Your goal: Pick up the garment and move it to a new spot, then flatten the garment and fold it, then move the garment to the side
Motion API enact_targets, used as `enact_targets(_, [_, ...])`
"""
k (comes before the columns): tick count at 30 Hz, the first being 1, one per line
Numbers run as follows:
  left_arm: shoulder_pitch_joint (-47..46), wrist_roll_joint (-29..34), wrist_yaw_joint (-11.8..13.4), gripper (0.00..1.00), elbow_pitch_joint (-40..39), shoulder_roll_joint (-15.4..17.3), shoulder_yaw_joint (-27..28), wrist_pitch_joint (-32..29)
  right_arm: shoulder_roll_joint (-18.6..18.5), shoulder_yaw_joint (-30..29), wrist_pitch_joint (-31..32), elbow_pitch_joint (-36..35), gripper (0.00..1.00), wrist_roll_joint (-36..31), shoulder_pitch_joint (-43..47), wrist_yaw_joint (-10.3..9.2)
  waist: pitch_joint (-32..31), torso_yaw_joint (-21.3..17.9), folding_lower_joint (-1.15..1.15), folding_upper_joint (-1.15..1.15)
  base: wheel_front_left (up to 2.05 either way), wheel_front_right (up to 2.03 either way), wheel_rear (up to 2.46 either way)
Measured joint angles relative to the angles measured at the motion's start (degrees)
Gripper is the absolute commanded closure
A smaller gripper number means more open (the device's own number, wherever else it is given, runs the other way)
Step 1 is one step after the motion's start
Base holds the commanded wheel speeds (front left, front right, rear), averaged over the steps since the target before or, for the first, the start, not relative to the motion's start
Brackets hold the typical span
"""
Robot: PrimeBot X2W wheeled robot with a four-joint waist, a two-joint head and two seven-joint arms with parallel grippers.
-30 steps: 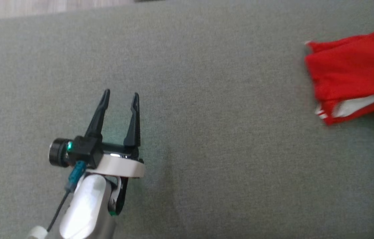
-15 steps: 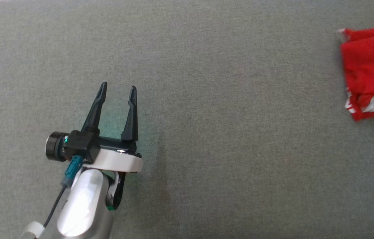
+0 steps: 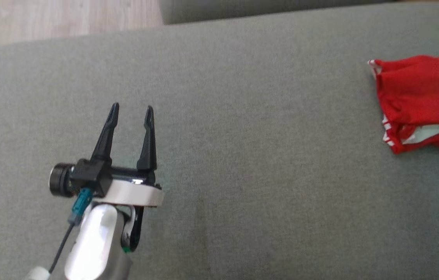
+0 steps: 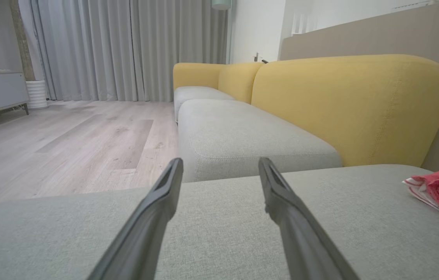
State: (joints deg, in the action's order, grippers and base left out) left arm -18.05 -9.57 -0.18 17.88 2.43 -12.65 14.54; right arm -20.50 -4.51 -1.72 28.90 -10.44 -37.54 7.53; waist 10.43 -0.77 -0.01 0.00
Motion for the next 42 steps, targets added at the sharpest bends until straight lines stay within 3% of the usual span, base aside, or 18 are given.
enact_targets(3, [1.26, -0.77, 0.27, 0.00, -0.11, 0.00, 0.07, 0.00, 3.00, 0.02, -0.69, -3.82, 0.00, 2.43, 1.35, 0.00, -1.70, 0.12, 0.00, 0.00, 0.00, 0.00, 0.00])
enact_targets(9, [4.45, -2.43, 1.74, 0.00, -1.16, 0.02, 0.96, 0.00, 13.99, -1.31, -3.24, -13.13, 0.00, 9.99, 10.72, 0.00, -5.91, 1.07, -0.01, 0.00, 0.00, 0.00, 0.00])
enact_targets(12, [5.93, -3.02, 2.22, 0.00, -1.44, 0.03, 1.18, 0.00, 16.70, -1.10, -5.90, -14.70, 0.00, 13.18, 17.22, 0.00, -7.17, 1.90, -0.01, 0.00, 0.00, 0.00, 0.00])
enact_targets(18, [9.78, -3.66, 2.79, 0.00, -1.34, 0.10, 0.99, 0.00, 17.41, 1.92, -11.14, -12.62, 0.00, 20.61, 27.31, 0.00, -8.62, 3.14, 0.00, 0.00, 0.00, 0.00, 0.00])
enact_targets(24, [12.17, -4.48, 2.76, 0.00, -1.37, 0.19, 1.09, 0.00, 17.80, 6.47, -12.49, -8.77, 0.00, 20.97, 33.53, 0.00, -9.66, 3.27, 0.00, 0.00, 0.00, 0.00, 0.00])
enact_targets(42, [13.77, -4.48, 2.77, 0.00, -2.01, 0.21, 2.38, 0.00, 17.81, 6.70, -12.66, -13.95, 0.00, 21.78, 34.39, 0.00, -9.76, 2.85, 0.01, 0.00, 0.00, 0.00, 0.00])
